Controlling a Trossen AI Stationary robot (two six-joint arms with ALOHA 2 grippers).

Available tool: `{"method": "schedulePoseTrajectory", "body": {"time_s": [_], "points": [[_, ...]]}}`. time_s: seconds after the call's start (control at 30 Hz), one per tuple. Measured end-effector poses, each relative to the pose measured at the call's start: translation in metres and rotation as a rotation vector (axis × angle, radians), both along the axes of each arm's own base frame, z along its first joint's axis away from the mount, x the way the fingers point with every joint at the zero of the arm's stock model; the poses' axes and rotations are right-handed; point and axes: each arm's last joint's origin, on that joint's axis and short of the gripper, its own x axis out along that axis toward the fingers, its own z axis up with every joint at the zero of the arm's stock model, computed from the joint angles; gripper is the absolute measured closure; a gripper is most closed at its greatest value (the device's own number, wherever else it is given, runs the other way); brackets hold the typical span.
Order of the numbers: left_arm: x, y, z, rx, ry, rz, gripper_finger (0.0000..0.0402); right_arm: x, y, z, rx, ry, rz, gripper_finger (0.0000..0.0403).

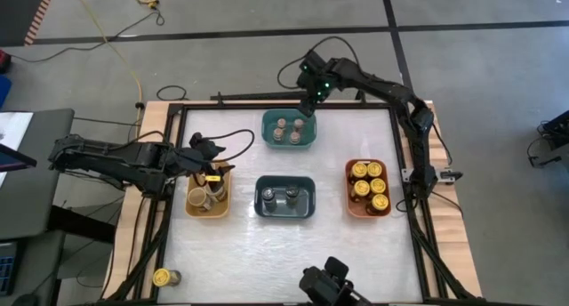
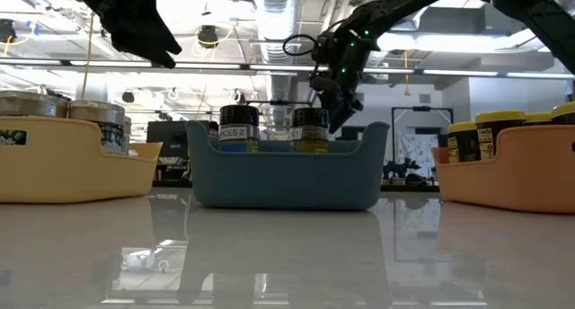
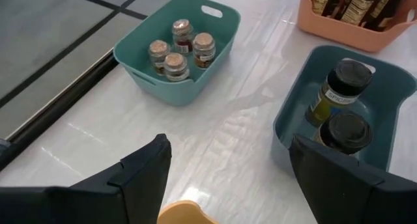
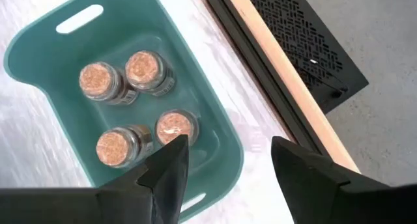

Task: Sort spices by type
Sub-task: Put the yellow seasoning into the orange bin

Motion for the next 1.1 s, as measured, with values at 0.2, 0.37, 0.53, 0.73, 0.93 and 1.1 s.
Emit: {"method": "schedulePoseTrajectory", "body": {"time_s": [0.2,0.37,0.53,0.73,0.93,1.1], "points": [[0.000,0.000,0.000,-0.021,-0.016,0.034,0.0068,0.001,0.004,-0.001,0.010,0.011,0.006,0.0158],[0.000,0.000,0.000,-0.021,-0.016,0.035,0.0043,0.004,0.008,-0.001,0.026,0.010,-0.005,0.0158],[0.000,0.001,0.000,-0.038,-0.027,0.047,0.0042,0.010,0.016,-0.001,0.055,-0.004,-0.044,0.0158],[0.000,0.000,0.000,-0.050,-0.023,0.031,0.0042,0.013,0.041,0.019,0.075,-0.045,-0.072,0.0158],[-0.001,-0.003,-0.003,-0.137,-0.002,-0.037,0.0042,0.015,0.101,0.058,0.017,-0.086,-0.097,0.0158],[-0.004,-0.006,-0.008,-0.258,0.043,-0.073,0.0042,0.008,0.165,0.084,0.029,-0.116,-0.060,0.0158]]}}
